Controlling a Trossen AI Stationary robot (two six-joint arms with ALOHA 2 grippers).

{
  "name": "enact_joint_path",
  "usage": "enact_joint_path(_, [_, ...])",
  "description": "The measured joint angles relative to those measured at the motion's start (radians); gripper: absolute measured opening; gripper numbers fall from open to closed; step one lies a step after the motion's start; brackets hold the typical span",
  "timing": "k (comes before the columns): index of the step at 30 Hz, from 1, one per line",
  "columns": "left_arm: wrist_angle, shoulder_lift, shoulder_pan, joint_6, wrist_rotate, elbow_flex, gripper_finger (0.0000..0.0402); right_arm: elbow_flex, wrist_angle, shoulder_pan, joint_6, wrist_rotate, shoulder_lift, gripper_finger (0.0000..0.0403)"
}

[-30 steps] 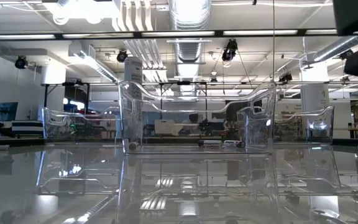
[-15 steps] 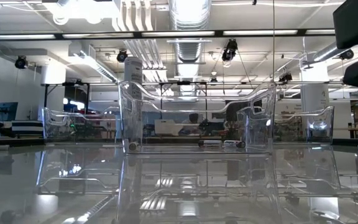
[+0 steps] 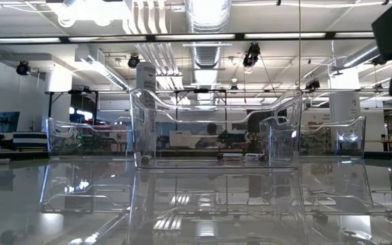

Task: Sort batteries
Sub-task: Put the silver battery into the middle transparent bin

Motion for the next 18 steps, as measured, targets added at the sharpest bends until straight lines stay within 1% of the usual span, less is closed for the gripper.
enact_joint_path(2, [0.000,0.000,0.000,0.000,0.000,0.000,0.0075,0.000,-0.021,0.003,0.009,-0.025,-0.003,0.0113])
enact_joint_path(6, [-0.002,0.000,0.000,0.000,0.000,0.000,0.0076,-0.001,-0.036,0.008,0.018,-0.036,-0.003,0.0097])
enact_joint_path(14, [-0.006,0.000,0.000,0.000,0.000,0.000,0.0076,-0.004,-0.026,0.006,-0.002,-0.031,0.011,0.0059])
enact_joint_path(18, [-0.009,0.000,0.000,0.000,0.000,0.000,0.0076,0.001,-0.018,-0.003,-0.046,-0.031,0.007,0.0045])
